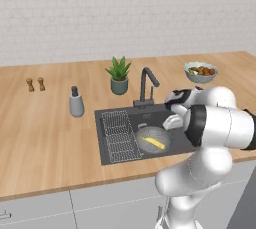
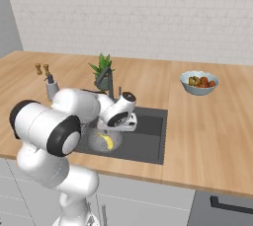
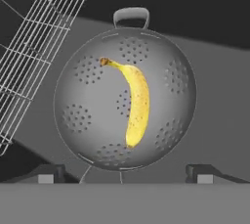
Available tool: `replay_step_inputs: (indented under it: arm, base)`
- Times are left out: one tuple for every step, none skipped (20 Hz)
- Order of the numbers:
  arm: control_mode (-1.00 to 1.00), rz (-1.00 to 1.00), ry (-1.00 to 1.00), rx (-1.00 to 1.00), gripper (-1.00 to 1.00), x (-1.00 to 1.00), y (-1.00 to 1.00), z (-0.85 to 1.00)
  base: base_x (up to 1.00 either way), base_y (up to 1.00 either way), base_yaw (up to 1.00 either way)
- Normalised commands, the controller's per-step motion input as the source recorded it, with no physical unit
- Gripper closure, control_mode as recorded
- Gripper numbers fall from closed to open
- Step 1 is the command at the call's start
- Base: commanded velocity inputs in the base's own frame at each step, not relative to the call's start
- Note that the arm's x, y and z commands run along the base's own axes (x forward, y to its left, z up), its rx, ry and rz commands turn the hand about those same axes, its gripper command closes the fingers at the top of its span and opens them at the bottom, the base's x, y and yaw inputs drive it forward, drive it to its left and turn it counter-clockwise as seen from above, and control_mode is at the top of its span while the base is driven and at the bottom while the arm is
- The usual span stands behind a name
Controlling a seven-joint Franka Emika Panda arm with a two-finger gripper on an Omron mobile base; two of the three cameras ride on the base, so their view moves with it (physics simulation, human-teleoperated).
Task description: Put the colander in the sink, put the banana in the colander, and turn on the sink faucet and pour water over the colander.
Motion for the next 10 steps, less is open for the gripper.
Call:
replay_step_inputs:
  arm:
    - [-1.0,0.0,0.0,0.08,-1.0,-0.09,-0.06,0.99]
    - [-1.0,0.0,0.0,0.1,-1.0,-0.02,-0.13,1.0]
    - [-1.0,0.0,0.0,0.11,-1.0,-0.02,-0.18,1.0]
    - [-1.0,0.0,0.0,0.11,-1.0,0.0,-0.27,0.96]
    - [-1.0,0.0,0.0,0.12,-1.0,0.0,-0.34,0.9]
    - [-1.0,0.0,0.0,0.13,-1.0,0.0,-0.41,0.85]
    - [-1.0,0.0,0.0,0.15,-1.0,0.0,-0.43,0.84]
    - [-1.0,0.0,0.0,0.17,-1.0,0.0,-0.39,0.74]
    - [-1.0,0.0,0.0,0.2,-1.0,0.0,-0.35,0.63]
    - [-1.0,0.0,0.0,0.21,-1.0,0.0,-0.26,0.54]
  base:
    - [0.0,0.0,0.0]
    - [0.0,0.0,0.0]
    - [0.0,0.0,0.0]
    - [0.0,0.0,0.0]
    - [0.0,0.0,0.0]
    - [0.0,0.0,0.0]
    - [0.0,0.0,0.0]
    - [0.0,0.0,0.0]
    - [0.0,0.0,0.0]
    - [0.0,0.0,0.0]
